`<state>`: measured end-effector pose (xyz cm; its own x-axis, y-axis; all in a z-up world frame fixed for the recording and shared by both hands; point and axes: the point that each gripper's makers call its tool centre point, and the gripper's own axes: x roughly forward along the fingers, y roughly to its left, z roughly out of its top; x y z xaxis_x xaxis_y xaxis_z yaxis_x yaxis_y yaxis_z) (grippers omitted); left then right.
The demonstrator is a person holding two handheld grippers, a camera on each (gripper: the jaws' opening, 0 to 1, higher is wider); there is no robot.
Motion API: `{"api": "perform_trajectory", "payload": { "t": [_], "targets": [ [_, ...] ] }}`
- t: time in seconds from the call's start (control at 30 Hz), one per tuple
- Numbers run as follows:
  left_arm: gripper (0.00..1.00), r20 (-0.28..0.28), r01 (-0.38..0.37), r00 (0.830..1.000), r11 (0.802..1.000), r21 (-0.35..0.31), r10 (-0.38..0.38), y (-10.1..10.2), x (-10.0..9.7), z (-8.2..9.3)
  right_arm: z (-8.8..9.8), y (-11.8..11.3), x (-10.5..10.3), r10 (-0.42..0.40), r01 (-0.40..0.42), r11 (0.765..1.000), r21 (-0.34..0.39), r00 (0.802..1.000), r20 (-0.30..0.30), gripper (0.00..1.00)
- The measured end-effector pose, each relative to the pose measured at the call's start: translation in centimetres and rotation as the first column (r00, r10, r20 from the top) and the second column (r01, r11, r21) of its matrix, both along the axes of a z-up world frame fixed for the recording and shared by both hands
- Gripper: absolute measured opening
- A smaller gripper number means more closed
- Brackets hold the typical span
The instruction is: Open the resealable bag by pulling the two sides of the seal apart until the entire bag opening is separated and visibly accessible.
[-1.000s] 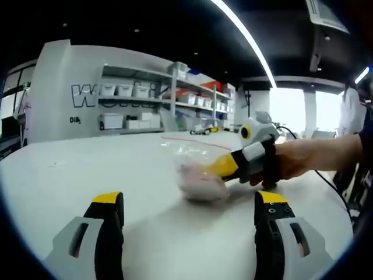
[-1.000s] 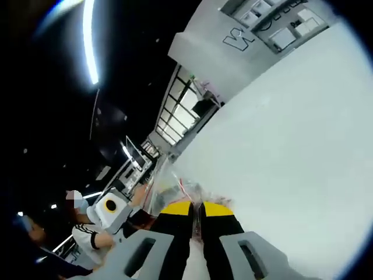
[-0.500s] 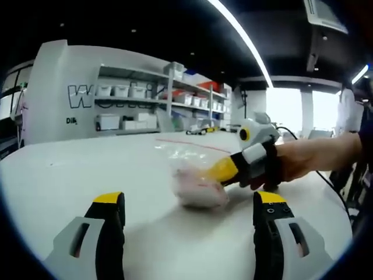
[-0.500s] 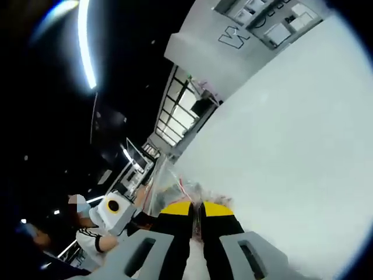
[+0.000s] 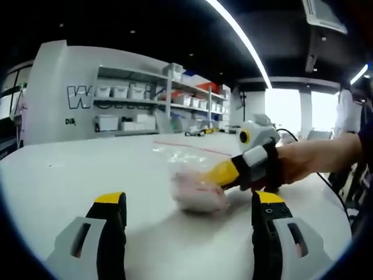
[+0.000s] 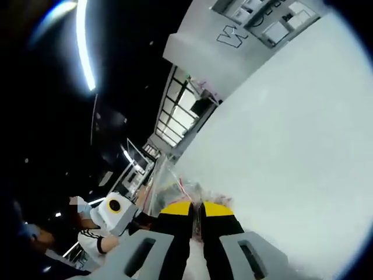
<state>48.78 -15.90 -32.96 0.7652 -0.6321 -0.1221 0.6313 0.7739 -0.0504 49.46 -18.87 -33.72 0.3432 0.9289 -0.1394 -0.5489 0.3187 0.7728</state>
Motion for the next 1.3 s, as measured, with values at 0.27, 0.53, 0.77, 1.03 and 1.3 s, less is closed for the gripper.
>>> {"api": "perform_trajectory", "payload": {
  "t": [0.27, 0.53, 0.77, 1.03, 1.3],
  "targets": [
    [0.82, 0.008, 0.005, 1.0, 1.0, 0.008, -0.005, -0.2, -0.1, 0.1, 0.0, 0.1, 0.0, 0.002, -0.002, 1.0, 0.001, 1.0, -0.002, 0.0],
    [0.75, 0.009, 0.024, 1.0, 1.0, 0.012, -0.024, -0.6, -0.2, 0.0, 0.0, 0.2, -0.3, 0.008, -0.007, 1.0, 0.006, 1.0, -0.01, 0.0],
    [0.72, 0.006, 0.029, 1.0, 0.999, 0.013, -0.029, -0.8, -0.3, -0.1, 0.0, 0.3, -0.2, 0.009, -0.008, 1.0, 0.007, 1.0, -0.016, 0.0],
    [0.69, 0.014, 0.037, 0.999, 0.999, 0.02, -0.038, -1.1, -0.5, -0.1, -0.1, 0.3, -0.6, 0.01, -0.01, 1.0, 0.01, 1.0, -0.021, 0.0],
    [0.66, 0.015, 0.039, 0.999, 0.999, 0.027, -0.039, -1.2, -0.5, -0.2, -0.1, 0.4, -1.0, 0.017, -0.017, 1.0, 0.015, 0.999, -0.029, 0.0]
  ]
}}
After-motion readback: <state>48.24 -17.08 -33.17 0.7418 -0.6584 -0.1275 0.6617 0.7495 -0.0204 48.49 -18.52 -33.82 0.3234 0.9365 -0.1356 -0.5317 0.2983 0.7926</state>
